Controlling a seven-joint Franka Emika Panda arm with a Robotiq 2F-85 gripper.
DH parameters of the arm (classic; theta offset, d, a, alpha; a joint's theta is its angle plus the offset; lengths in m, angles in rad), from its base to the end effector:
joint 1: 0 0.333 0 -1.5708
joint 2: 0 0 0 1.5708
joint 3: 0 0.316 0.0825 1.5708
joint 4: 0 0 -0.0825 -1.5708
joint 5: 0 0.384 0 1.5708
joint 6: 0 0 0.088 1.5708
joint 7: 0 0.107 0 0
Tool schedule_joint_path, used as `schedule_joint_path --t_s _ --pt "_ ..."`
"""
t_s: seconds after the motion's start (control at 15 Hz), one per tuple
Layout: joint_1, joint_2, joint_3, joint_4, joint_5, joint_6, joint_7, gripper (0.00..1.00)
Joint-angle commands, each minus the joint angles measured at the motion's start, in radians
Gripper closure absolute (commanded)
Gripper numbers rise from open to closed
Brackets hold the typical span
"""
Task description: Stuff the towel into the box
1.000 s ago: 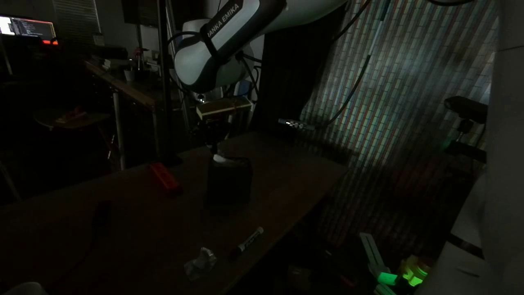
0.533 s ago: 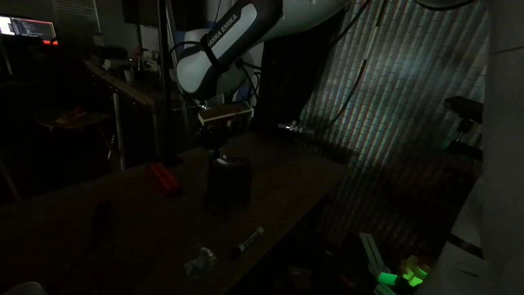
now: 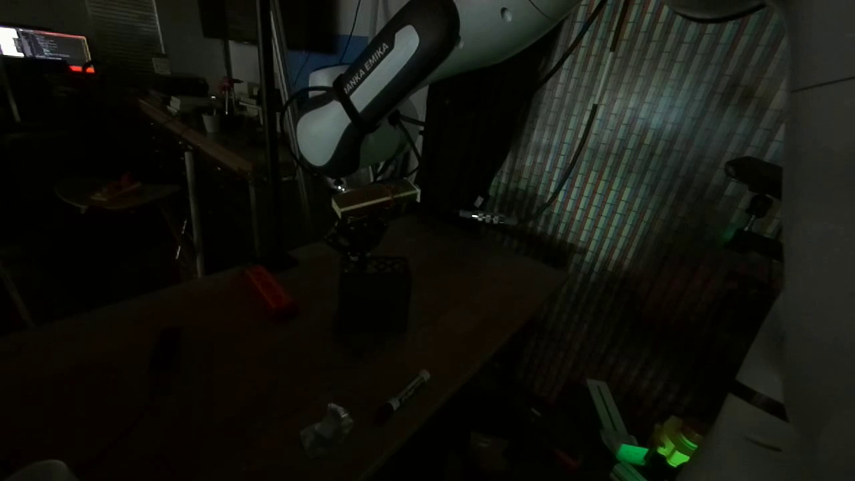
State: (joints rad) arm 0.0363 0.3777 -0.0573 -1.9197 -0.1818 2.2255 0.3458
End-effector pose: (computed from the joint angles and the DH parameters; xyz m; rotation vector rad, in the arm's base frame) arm 0.6153 -0.0170 0.2907 2.9473 -0.3665 -0.0670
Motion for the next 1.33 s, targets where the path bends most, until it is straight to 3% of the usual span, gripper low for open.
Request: schedule_joint_path --t_s 0.0,0.6,1.27 --pt "-0.003 0.001 -0.003 -0.008 0.027 0.008 -0.021 1.0" --pt "-0.005 0.035 -0.002 -0.018 0.053 0.008 -0.023 1.0" --pt "-0.052 0.051 -0.026 -0.059 0.153 0.018 0.005 1.0"
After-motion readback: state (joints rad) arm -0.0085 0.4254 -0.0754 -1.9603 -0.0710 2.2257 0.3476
